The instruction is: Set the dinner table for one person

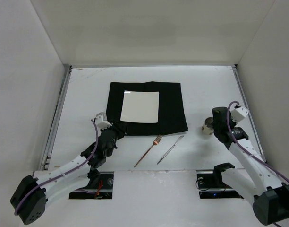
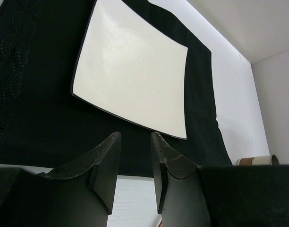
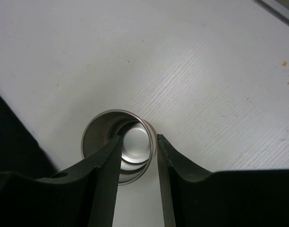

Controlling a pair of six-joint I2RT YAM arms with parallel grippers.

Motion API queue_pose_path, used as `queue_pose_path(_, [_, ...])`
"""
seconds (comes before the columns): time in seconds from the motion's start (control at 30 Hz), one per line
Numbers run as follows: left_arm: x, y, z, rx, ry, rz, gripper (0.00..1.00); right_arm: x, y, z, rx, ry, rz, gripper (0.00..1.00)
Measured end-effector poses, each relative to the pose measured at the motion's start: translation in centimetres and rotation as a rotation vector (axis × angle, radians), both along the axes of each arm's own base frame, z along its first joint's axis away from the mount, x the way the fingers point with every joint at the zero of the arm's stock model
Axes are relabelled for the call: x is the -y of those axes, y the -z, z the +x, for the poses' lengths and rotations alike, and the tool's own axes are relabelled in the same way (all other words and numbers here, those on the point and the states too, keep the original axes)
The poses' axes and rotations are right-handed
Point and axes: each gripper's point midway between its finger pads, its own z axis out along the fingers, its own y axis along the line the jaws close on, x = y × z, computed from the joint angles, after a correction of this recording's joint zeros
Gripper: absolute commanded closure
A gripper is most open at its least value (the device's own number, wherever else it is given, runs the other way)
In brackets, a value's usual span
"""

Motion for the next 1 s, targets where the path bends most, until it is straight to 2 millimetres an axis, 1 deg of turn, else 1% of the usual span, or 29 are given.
queue_pose_path(0.13, [0.3, 0.1, -0.2, -0.001, 0.009, 0.004, 0.70, -0.2, 2.0, -0.1, -0.058, -0.018, -0.003, 0.61])
queue_pose_path(0.2, [0.5, 0.2, -0.3, -0.002, 0.019, 0.008, 0.71, 0.1, 2.8, -0.4, -0.077, -0.007, 0.000, 0.62])
queue_pose_path(0.3, [1.2, 0.4, -0.6, -0.006, 0.041, 0.017, 0.77, 0.6, 3.5, -0.6, -0.086, 0.009, 0.009, 0.64])
queue_pose_path(0.4, [2.3, 0.3, -1.2, 0.004, 0.082, 0.016, 0.80, 0.5, 4.0, -0.5, -0.085, 0.003, 0.019, 0.68])
queue_pose_path(0.5, [3.2, 0.0, -1.5, 0.021, 0.115, 0.012, 0.79, 0.2, 4.5, -0.3, -0.084, -0.010, 0.031, 0.74])
queue_pose_path(0.63, [3.6, 0.3, -1.8, 0.024, 0.129, 0.023, 0.77, 0.0, 5.3, 0.1, -0.098, -0.025, 0.039, 0.87])
queue_pose_path(0.73, [3.7, 0.7, -1.7, 0.019, 0.129, 0.035, 0.76, 0.0, 5.1, 0.3, -0.090, -0.030, 0.036, 0.91])
queue_pose_path(0.83, [3.7, 1.2, -1.6, 0.009, 0.127, 0.050, 0.75, -0.1, 4.4, 0.7, -0.080, -0.044, 0.025, 0.92])
queue_pose_path(0.9, [3.7, 1.5, -1.6, 0.005, 0.126, 0.059, 0.74, -0.4, 3.2, 1.4, -0.062, -0.060, 0.018, 0.92])
queue_pose_path(1.0, [3.8, 2.0, -1.5, -0.005, 0.128, 0.076, 0.73, -2.2, 0.0, 3.9, -0.021, -0.124, 0.006, 0.91])
